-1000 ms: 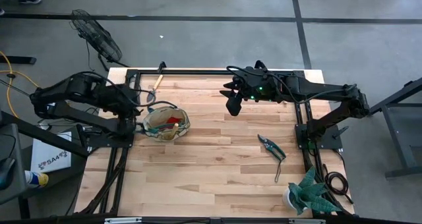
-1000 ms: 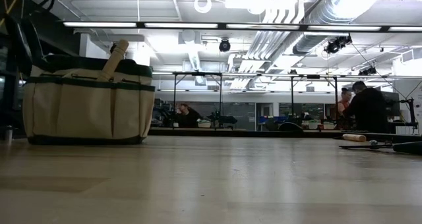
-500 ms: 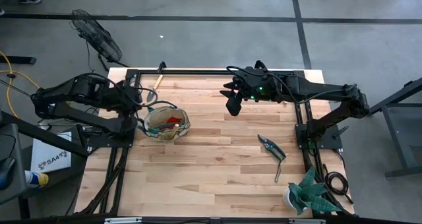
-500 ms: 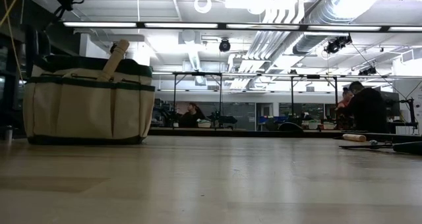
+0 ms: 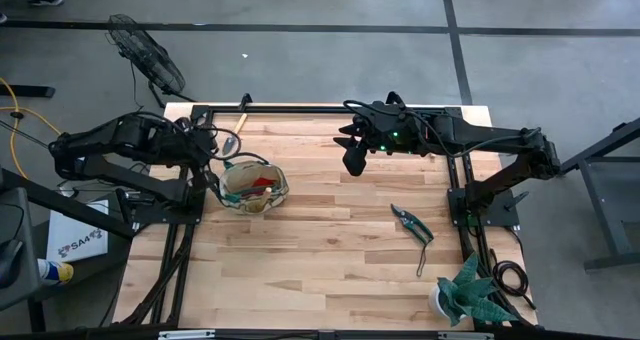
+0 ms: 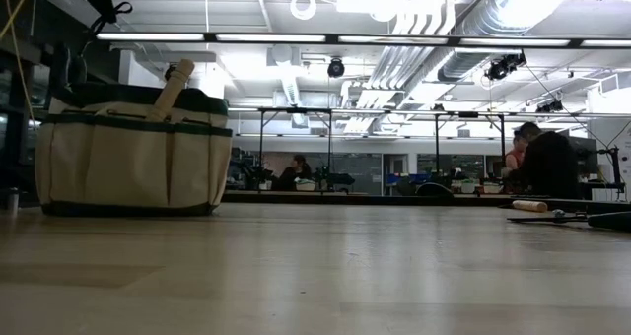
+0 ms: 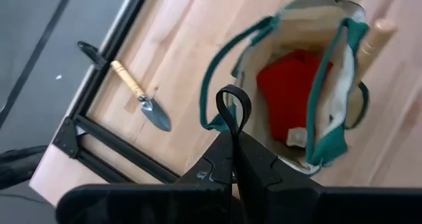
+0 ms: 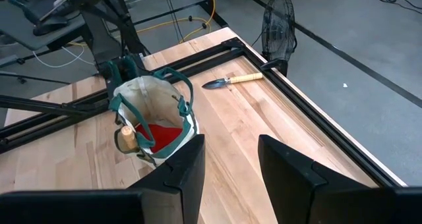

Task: Pick & Place Garden tools in Gardening bag
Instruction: Put the left green shear scissors into the white gardening bag

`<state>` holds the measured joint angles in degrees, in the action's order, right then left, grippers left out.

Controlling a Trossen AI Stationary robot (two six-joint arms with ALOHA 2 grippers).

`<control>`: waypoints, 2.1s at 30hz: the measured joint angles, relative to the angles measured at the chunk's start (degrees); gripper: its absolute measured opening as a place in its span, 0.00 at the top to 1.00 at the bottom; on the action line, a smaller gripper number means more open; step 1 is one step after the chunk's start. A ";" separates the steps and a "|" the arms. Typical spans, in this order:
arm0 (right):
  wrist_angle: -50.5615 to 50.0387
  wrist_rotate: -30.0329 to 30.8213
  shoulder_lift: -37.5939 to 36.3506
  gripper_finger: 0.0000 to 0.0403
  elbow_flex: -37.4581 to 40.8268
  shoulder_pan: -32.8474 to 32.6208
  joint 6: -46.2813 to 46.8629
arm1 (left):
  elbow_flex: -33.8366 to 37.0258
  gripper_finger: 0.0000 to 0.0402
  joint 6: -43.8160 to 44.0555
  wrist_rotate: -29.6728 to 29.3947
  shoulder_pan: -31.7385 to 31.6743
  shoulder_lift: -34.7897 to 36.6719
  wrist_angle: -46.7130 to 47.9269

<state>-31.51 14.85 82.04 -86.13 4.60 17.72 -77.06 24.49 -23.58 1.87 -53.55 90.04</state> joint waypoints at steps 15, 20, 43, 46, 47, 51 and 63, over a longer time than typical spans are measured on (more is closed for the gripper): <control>-0.02 0.02 0.00 0.67 0.00 0.00 0.01 | 0.00 1.00 -4.63 4.93 0.00 -1.54 -9.34; -0.09 0.00 0.00 0.67 0.00 0.00 0.02 | -0.02 1.00 -3.12 4.53 0.00 -1.52 -6.59; -0.07 0.17 0.00 0.67 0.00 0.00 -0.11 | 5.47 1.00 2.71 6.52 0.00 -3.03 -2.13; -0.07 0.17 0.00 0.67 0.00 0.00 -0.07 | 6.55 1.00 3.37 6.53 0.01 -2.98 -2.46; -0.07 0.17 0.00 0.67 0.00 0.00 0.02 | 6.82 1.00 3.51 6.54 0.01 -3.00 -2.93; -0.07 0.17 0.00 0.67 0.00 0.00 0.04 | 6.97 1.00 3.87 6.50 0.01 -3.00 -4.89; -0.07 0.04 0.00 0.67 0.00 0.00 0.00 | 6.77 0.86 3.40 6.52 0.01 -3.00 -5.53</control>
<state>-31.57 14.90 82.04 -86.13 4.60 17.71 -70.29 27.89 -17.06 1.88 -56.55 84.51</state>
